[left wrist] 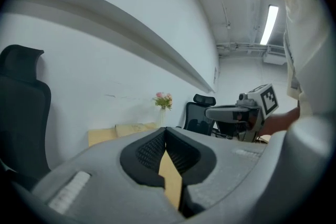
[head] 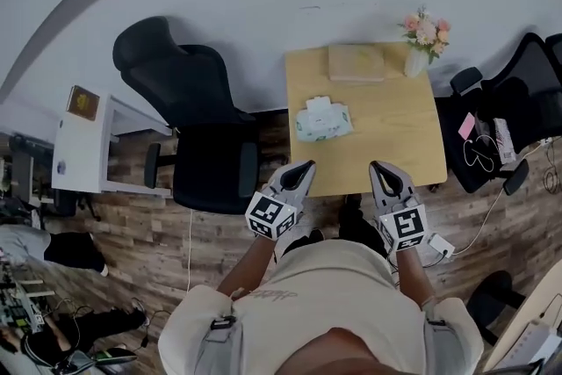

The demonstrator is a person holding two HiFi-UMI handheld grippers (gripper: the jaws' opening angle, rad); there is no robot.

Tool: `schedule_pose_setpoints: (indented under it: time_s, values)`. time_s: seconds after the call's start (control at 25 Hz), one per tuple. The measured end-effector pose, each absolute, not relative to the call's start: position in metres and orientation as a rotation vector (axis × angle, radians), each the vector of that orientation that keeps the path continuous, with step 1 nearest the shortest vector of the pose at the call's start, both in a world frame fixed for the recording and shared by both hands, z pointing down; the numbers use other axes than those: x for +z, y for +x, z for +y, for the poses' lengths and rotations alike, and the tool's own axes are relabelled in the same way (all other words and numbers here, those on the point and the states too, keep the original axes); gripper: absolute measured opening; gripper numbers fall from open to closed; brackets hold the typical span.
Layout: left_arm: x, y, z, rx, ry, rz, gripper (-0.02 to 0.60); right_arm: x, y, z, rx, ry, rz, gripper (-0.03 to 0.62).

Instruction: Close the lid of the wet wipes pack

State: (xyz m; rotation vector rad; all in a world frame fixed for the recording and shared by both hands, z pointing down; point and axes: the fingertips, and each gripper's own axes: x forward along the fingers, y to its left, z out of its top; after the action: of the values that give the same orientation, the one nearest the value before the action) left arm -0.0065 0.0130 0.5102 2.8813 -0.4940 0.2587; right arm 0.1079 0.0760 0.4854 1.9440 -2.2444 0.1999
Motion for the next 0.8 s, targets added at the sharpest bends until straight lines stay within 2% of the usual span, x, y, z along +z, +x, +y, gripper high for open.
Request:
schedule_pose_setpoints:
  time_s: [0.36,0.8]
  values:
    - [0.479,0.061,-0.058,0.172,2.808,-0.575,0.017,0.495,0.177,-0.004,0.241,1.77,-2.431,0.003]
    - [0.498,0.084,-0.098,0.276,2.77,-0.787,0.017,0.522,0.202,-0.067,0.339,1.584,-2.539,0.003]
